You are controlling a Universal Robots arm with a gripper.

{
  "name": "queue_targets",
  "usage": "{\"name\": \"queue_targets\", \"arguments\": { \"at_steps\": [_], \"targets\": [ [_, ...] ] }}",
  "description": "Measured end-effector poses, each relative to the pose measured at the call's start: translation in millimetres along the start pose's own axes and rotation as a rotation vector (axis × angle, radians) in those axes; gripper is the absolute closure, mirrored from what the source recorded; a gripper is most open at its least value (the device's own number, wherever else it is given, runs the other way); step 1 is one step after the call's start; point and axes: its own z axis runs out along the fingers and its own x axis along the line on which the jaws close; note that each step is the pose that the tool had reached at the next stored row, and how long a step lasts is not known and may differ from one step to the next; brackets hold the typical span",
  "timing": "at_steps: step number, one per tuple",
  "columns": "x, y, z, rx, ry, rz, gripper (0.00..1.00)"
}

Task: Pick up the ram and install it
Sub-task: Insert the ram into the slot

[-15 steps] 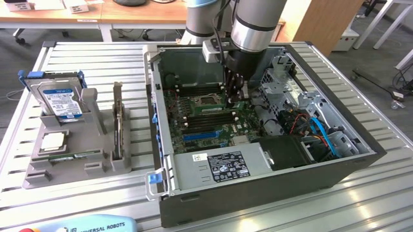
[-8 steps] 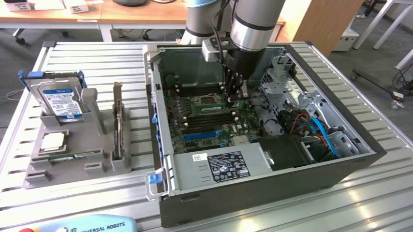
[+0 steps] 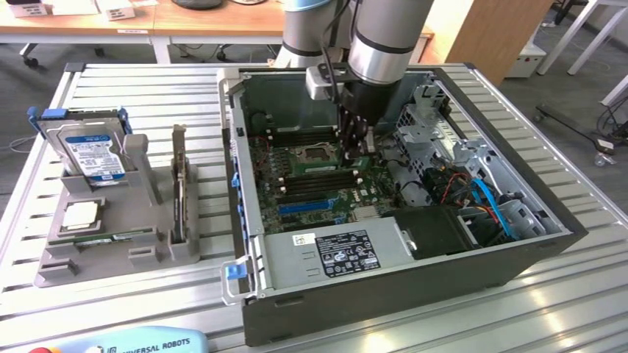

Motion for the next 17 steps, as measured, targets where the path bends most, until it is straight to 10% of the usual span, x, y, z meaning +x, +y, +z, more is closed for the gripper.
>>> {"name": "queue_targets", "arguments": {
  "at_steps": [17],
  "targets": [
    [-0.6,2.3,10.9,0.0001,-0.0001,0.0,0.88]
  ]
}}
